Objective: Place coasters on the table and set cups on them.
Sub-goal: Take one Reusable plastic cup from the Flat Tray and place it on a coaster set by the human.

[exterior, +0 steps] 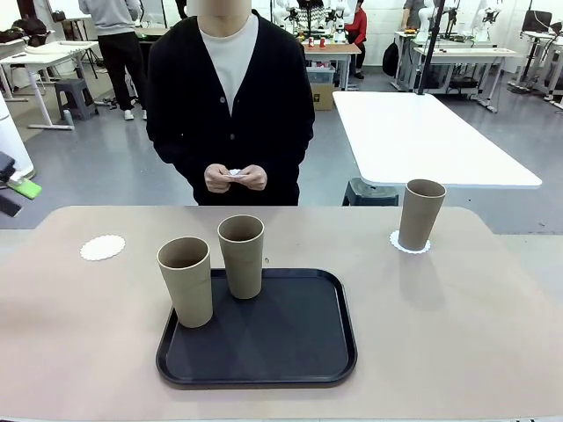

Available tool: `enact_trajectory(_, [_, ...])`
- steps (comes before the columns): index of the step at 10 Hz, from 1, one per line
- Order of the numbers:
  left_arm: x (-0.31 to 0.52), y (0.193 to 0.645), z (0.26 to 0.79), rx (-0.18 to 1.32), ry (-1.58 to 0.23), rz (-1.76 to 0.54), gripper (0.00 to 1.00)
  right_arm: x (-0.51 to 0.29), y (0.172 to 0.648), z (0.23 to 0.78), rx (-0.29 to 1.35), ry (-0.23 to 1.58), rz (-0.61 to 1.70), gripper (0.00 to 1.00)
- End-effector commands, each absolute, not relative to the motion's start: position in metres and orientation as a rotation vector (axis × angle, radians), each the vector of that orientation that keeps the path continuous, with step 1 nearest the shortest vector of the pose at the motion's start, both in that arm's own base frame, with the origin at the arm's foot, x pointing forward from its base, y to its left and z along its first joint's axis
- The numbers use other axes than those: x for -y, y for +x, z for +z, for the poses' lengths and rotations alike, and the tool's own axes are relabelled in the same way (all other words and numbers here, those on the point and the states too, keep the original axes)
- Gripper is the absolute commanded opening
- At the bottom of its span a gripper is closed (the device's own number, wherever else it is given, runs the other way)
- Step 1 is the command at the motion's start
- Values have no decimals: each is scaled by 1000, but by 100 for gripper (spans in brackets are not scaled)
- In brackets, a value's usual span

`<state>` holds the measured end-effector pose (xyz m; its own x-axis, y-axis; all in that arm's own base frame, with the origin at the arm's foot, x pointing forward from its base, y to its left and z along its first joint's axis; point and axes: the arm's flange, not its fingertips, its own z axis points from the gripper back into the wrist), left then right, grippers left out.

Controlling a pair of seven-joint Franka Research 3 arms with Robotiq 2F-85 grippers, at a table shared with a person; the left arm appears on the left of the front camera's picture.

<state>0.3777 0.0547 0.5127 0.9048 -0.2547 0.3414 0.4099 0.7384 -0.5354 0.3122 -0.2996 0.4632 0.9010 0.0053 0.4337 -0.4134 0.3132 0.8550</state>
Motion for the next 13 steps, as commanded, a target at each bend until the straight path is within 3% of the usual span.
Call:
enact_trajectory(1, [-40,384,524,407,-502,-679,100,300,311,463,389,1232,291,100])
enact_trajectory(4, [16,373,533,512,-364,-991,100,300,311,463,389,1232,291,100])
enact_trajectory(7, [47,365,535,438,-242,-1152,100,300,311,463,389,1232,291,100])
enact_trajectory(11, [62,369,530,311,-155,-1278,100,300,311,463,389,1232,291,100])
enact_trajectory(13, [60,365,529,365,-188,-1217,100,300,311,463,389,1232,291,100])
